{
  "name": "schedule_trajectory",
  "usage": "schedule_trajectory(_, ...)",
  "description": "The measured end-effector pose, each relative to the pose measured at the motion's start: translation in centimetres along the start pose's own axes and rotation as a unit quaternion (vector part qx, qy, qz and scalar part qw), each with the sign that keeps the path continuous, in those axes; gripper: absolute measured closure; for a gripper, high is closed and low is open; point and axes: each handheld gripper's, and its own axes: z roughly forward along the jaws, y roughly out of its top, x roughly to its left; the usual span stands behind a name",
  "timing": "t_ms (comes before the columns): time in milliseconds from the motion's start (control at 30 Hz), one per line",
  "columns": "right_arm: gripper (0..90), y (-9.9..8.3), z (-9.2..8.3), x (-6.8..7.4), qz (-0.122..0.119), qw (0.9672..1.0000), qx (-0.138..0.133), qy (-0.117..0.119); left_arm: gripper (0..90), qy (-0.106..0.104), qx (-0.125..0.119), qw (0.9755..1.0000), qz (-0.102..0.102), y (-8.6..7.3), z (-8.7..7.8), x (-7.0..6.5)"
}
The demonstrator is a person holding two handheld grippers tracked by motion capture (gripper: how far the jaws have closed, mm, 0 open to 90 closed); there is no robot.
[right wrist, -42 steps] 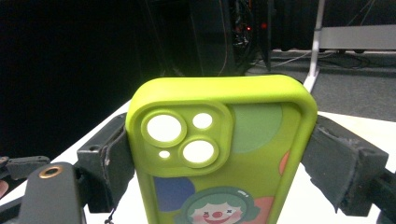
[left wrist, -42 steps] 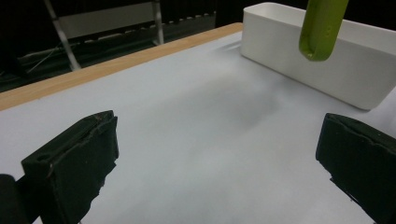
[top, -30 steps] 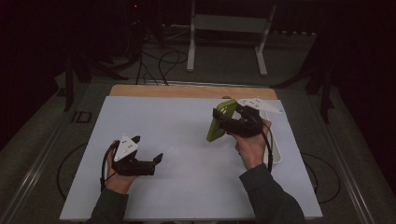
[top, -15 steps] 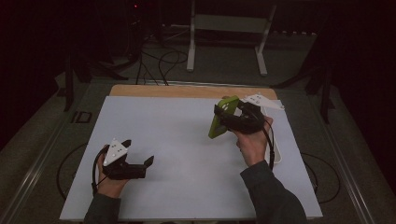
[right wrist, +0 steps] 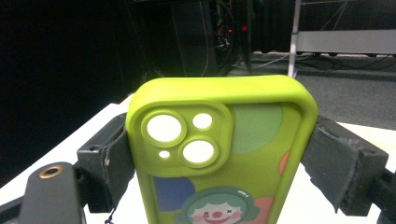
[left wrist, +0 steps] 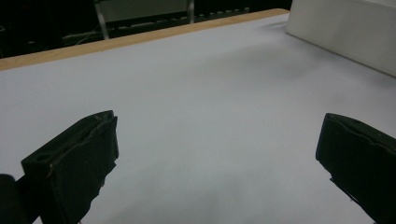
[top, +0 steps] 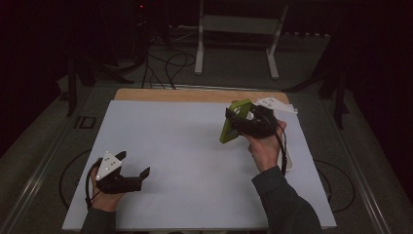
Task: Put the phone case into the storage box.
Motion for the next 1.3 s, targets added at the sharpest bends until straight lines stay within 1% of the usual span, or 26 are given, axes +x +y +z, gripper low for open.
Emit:
schedule_trajectory(100,16.1,0.0,0.0,0.0,0.000,1.0000,0.000,-0.001,0.0,0.001,0.001,1.0000,0.000,-0.2,-0.1,0.0)
schedule_trajectory(300,16.1,0.9,0.0,0.1,-0.006,1.0000,-0.002,-0.004,0.0,0.004,-0.003,1.0000,0.003,-0.4,-0.3,0.0)
schedule_trajectory(367,16.1,1.2,0.0,0.1,-0.009,0.9999,-0.003,-0.007,0.0,0.005,-0.004,1.0000,0.001,-0.5,-0.4,0.0)
schedule_trajectory(467,16.1,1.4,0.0,-0.1,-0.010,0.9999,-0.003,-0.010,0.0,0.008,-0.003,1.0000,0.001,-0.7,-0.5,0.0)
schedule_trajectory(800,16.1,2.2,0.1,-0.6,-0.006,0.9995,-0.001,-0.030,0.0,0.010,-0.006,0.9999,0.003,-0.9,-0.7,-0.2)
schedule_trajectory(967,16.1,2.7,0.2,-0.9,-0.005,0.9992,-0.003,-0.040,0.0,0.011,-0.009,0.9999,-0.001,-1.0,-0.8,-0.1)
schedule_trajectory(1033,16.1,2.8,0.2,-1.0,-0.005,0.9991,-0.003,-0.041,0.0,0.012,-0.008,0.9999,0.000,-1.0,-0.9,0.0)
schedule_trajectory(1100,16.1,2.8,0.4,-1.2,0.001,0.9990,-0.003,-0.045,0.0,0.013,-0.008,0.9999,0.001,-1.0,-0.9,-0.1)
schedule_trajectory(1300,16.2,2.8,0.7,-1.6,0.005,0.9985,-0.001,-0.054,0.0,0.014,-0.006,0.9999,0.001,-1.1,-0.9,-0.1)
